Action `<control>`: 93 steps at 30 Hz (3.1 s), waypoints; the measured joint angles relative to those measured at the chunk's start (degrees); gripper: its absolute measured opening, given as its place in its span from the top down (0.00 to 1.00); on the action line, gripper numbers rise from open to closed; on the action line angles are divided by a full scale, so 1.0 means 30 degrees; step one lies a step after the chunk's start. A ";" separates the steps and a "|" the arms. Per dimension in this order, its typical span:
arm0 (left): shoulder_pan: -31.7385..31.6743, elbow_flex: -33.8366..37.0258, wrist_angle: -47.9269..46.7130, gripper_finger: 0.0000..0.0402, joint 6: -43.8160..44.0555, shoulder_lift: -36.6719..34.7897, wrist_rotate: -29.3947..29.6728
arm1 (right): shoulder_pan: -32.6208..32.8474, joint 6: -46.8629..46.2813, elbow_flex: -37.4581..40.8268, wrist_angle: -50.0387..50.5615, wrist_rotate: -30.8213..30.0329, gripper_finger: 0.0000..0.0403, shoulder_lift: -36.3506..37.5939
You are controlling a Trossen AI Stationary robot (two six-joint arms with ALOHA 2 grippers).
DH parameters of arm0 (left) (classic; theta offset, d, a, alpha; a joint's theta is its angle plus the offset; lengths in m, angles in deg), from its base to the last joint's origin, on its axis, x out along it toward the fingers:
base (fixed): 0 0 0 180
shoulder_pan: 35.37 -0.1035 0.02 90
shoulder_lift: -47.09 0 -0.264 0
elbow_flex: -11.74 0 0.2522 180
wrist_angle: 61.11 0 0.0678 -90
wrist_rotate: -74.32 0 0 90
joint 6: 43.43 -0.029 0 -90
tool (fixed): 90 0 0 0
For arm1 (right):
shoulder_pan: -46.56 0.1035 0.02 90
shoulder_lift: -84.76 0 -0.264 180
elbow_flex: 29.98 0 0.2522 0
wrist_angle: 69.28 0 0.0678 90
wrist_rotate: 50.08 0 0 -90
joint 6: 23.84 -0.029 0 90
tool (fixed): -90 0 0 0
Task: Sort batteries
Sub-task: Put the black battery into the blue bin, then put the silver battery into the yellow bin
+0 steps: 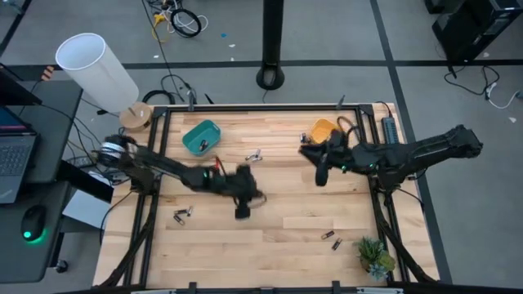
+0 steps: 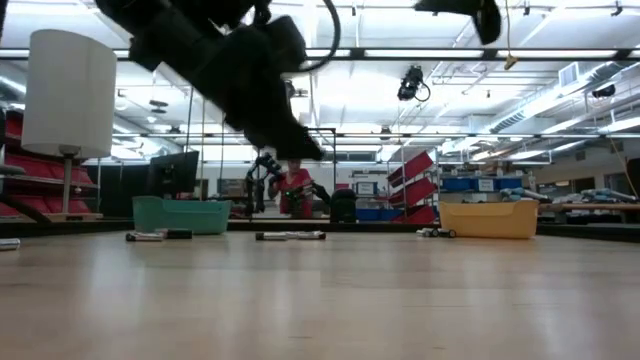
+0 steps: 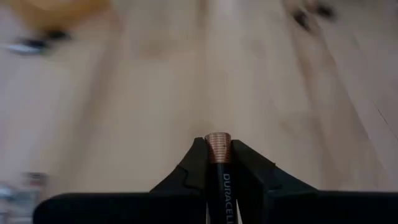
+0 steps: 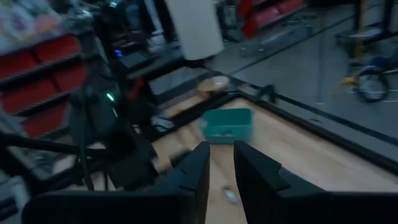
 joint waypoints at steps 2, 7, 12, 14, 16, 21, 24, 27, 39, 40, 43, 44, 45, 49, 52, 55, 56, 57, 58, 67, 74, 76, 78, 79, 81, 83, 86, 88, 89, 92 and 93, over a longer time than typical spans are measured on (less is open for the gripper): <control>-0.1173 0.0000 -0.0578 0.86 -0.0425 -0.0938 0.0095 | -0.0454 0.0150 0.0000 0.1113 -0.0012 0.81 0.0792; -0.4748 -0.0006 -0.2677 0.86 -0.0085 -0.3106 0.1358 | -0.1162 0.0246 0.0007 0.3534 0.0020 0.84 0.2084; -0.8698 -0.0015 -0.7829 0.86 0.2820 -0.3708 0.4333 | -0.1450 0.0830 0.0022 0.4158 0.1035 0.87 0.2132; -1.0014 0.0000 -0.9883 0.86 0.3597 -0.3616 0.4546 | -0.1533 0.1066 0.0022 0.4135 0.1523 0.88 0.1872; -1.0922 -0.0007 -1.0741 0.86 0.4093 -0.3354 0.4782 | -0.1589 0.1344 0.0022 0.4171 0.1803 0.89 0.1570; -1.2363 -0.0029 -1.1472 0.83 0.5221 -0.2963 0.4962 | -0.1842 0.1759 0.0022 0.4046 0.2340 0.90 0.0748; -1.2816 -0.0029 -1.2021 0.67 0.5683 -0.2869 0.3535 | -0.2109 0.1935 0.0022 0.3790 0.2835 0.91 0.0318; -1.2863 -0.0029 -1.2729 0.52 0.6513 -0.2962 0.3335 | -0.2461 0.2430 0.0022 0.3352 0.3547 0.92 0.0024; -0.7305 -0.0927 -1.1354 0.56 0.8297 -0.7911 0.4535 | -0.5795 0.6399 0.0015 0.0501 1.0687 0.90 -0.2980; -0.6458 -0.0933 -1.1369 0.58 0.9137 -0.8277 0.5245 | -0.6076 0.6660 0.0015 -0.0074 1.1536 0.87 -0.3802; -0.3779 -0.0933 -1.1431 0.62 1.1879 -0.9000 0.7862 | -0.6538 0.7349 0.0015 -0.2336 1.3116 0.79 -0.6576; -0.2893 -0.0933 -1.1521 0.63 1.2822 -0.9058 0.8724 | -0.6590 0.7532 0.0015 -0.3278 1.3396 0.76 -0.7571; -0.2115 -0.0933 -1.1425 0.64 1.3729 -0.9062 0.9484 | -0.6602 0.7700 0.0015 -0.4211 1.3545 0.73 -0.8523; 0.0389 -0.0933 -1.1259 0.66 1.7455 -0.8716 1.1735 | -0.6602 0.8020 0.0022 -0.7333 1.3601 0.63 -1.2069; 0.1879 -0.0925 -1.1168 0.66 1.9731 -0.8140 1.3296 | -0.6602 0.8035 0.0015 -0.9272 1.3599 0.58 -1.4188; 0.2833 -0.0921 -1.0836 0.66 2.1303 -0.7483 1.4372 | -0.6698 0.8143 0.0015 -1.0207 1.3403 0.56 -1.5610; 0.3028 -0.0911 -1.0853 0.66 2.1812 -0.7282 1.4566 | -0.6731 0.8288 0.0015 -1.0276 1.3364 0.56 -1.5916; 0.3155 -0.0911 -1.0680 0.66 2.2204 -0.7062 1.4709 | -0.6744 0.8497 0.0015 -1.0308 1.3204 0.56 -1.6159; 0.3245 -0.0911 -1.0488 0.66 2.2569 -0.6862 1.4861 | -0.6774 0.8782 -0.0029 -1.0303 1.2853 0.56 -1.6426; 0.3457 -0.0916 -0.8810 0.66 2.3090 -0.5497 1.5091 | -0.7743 1.0325 -0.1174 -1.0199 1.2443 0.57 -1.8502; 0.3457 -0.0914 -0.8536 0.66 2.3090 -0.5390 1.5106 | -0.8389 1.0534 -0.2086 -1.0105 1.2963 0.58 -1.9629; 0.3457 -0.0911 -0.8518 0.66 2.3097 -0.5390 1.5165 | -0.8547 1.0530 -0.2238 -1.0062 1.3227 0.58 -2.0042; 0.3457 -0.0918 -0.8478 0.66 2.3091 -0.5390 1.5318 | -0.8634 1.0526 -0.2389 -1.0192 1.3477 0.58 -2.0449; 0.3457 -0.0911 -0.8493 0.66 2.3091 -0.5390 1.5375 | -0.8634 1.0530 -0.2390 -1.0074 1.3503 0.58 -2.0645; 0.3457 -0.0918 -0.8491 0.66 2.3090 -0.5390 1.5421 | -0.8623 1.0493 -0.2408 -1.0122 1.3567 0.58 -2.0950; 0.3457 -0.0918 -0.8493 0.66 2.3093 -0.5390 1.5455 | -0.8585 1.0404 -0.2432 -1.0067 1.3619 0.59 -2.1119; 0.3457 -0.0918 -0.8519 0.66 2.3093 -0.5390 1.5472 | -0.8500 1.0318 -0.2433 -0.9941 1.3578 0.60 -2.1198; 0.3457 -0.0918 -0.8508 0.66 2.3090 -0.5390 1.5506 | -0.8424 1.0333 -0.2426 -0.9825 1.3324 0.62 -2.1204; 0.3457 -0.0918 -0.8541 0.66 2.3091 -0.5390 1.5506 | -0.8416 1.0326 -0.2420 -0.9783 1.3244 0.64 -2.1210; 0.3457 -0.0913 -0.8542 0.66 2.3091 -0.5390 1.5506 | -0.8411 1.0212 -0.2426 -0.9441 1.3223 0.72 -2.1226; 0.3457 -0.0918 -0.8544 0.66 2.3092 -0.5390 1.5502 | -0.8405 1.0209 -0.2441 -0.9269 1.3223 0.77 -2.1218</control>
